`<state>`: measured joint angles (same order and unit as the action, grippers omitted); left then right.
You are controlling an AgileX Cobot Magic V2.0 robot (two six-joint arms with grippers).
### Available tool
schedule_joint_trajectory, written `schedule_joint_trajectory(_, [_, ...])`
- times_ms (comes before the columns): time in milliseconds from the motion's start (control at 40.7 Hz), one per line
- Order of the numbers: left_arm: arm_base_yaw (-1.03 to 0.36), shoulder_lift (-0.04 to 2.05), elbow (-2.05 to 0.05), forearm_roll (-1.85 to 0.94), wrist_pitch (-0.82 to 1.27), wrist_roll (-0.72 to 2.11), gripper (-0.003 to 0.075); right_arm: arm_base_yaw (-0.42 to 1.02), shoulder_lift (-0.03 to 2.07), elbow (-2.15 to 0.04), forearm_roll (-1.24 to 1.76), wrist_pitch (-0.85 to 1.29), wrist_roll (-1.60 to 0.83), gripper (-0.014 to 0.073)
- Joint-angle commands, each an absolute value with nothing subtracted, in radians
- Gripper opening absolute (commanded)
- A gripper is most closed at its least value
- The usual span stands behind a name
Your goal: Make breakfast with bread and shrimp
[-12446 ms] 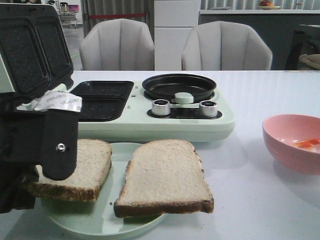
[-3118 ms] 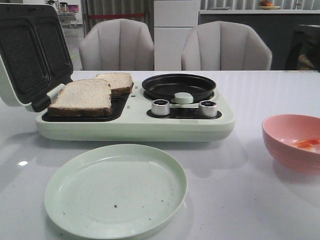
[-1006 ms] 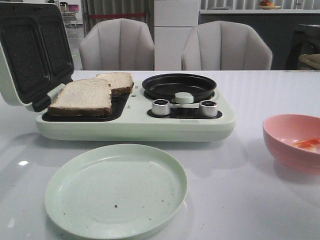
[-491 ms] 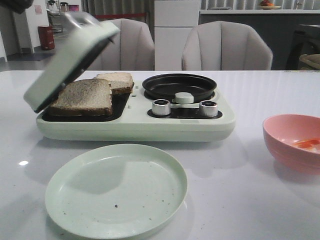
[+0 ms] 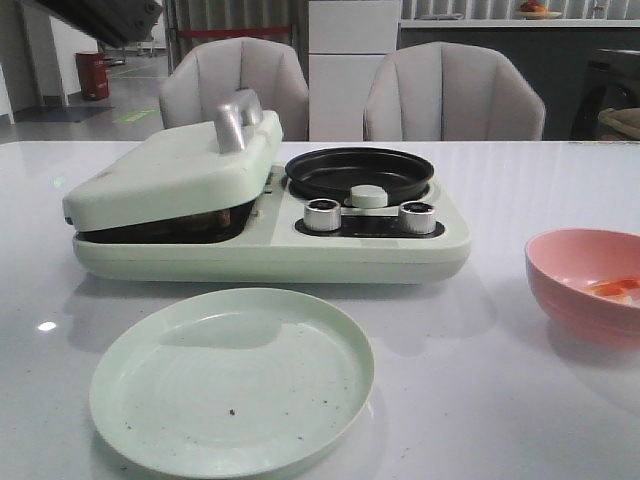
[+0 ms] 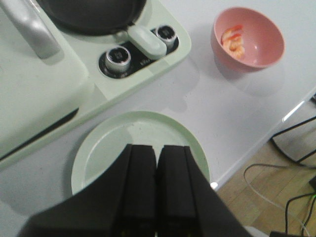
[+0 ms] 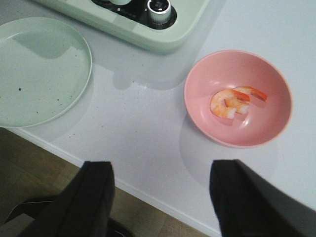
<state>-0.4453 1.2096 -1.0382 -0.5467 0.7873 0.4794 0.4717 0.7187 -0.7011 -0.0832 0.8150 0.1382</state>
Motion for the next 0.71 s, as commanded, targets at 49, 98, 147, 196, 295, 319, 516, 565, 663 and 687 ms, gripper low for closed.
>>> schedule_joint_trajectory(49, [-0.547,1.061,-0.974,-0.322,0.677,0.227,0.0103,0.470,0.714,-0.726,-0.097,0.757,0.133,0.0516])
schedule_joint_trajectory(98, [-0.569,1.013,-0.937,-0.236,0.668,0.153,0.0103,0.470,0.714,-0.726,-0.097,0.757,0.133,0.0516])
schedule_joint_trajectory(147, [-0.581,0.962,-0.905,-0.176,0.660,0.094,0.0103,0.470,0.714,-0.726,-0.097,0.757,0.133,0.0516])
schedule_joint_trajectory(196, [-0.587,0.907,-0.872,-0.151,0.650,0.059,0.0103,0.470,0.714,-0.726,-0.097,0.757,0.133,0.0516])
schedule_joint_trajectory(295, [-0.587,0.806,-0.818,-0.151,0.633,0.059,0.0103,0.470,0.714,-0.726,-0.097,0.757,0.133,0.0516])
schedule_joint_trajectory(319, [-0.587,0.785,-0.803,-0.151,0.633,0.059,0.0102,0.470,0.714,-0.726,-0.097,0.757,0.133,0.0516])
schedule_joint_trajectory(516, [-0.587,0.629,-0.738,-0.151,0.635,0.059,0.0102,0.470,0.714,-0.726,-0.097,0.757,0.133,0.0516])
schedule_joint_trajectory(565, [-0.587,0.603,-0.732,-0.151,0.635,0.059,0.0102,0.470,0.714,-0.726,-0.097,0.757,0.133,0.0516])
schedule_joint_trajectory(663, [-0.587,0.568,-0.731,-0.151,0.642,0.059,0.0102,0.470,0.714,-0.726,-0.097,0.757,0.133,0.0516])
schedule_joint_trajectory(687, [-0.587,0.562,-0.731,-0.151,0.642,0.059,0.0102,0.470,0.714,-0.726,-0.097,0.757,0.133,0.0516])
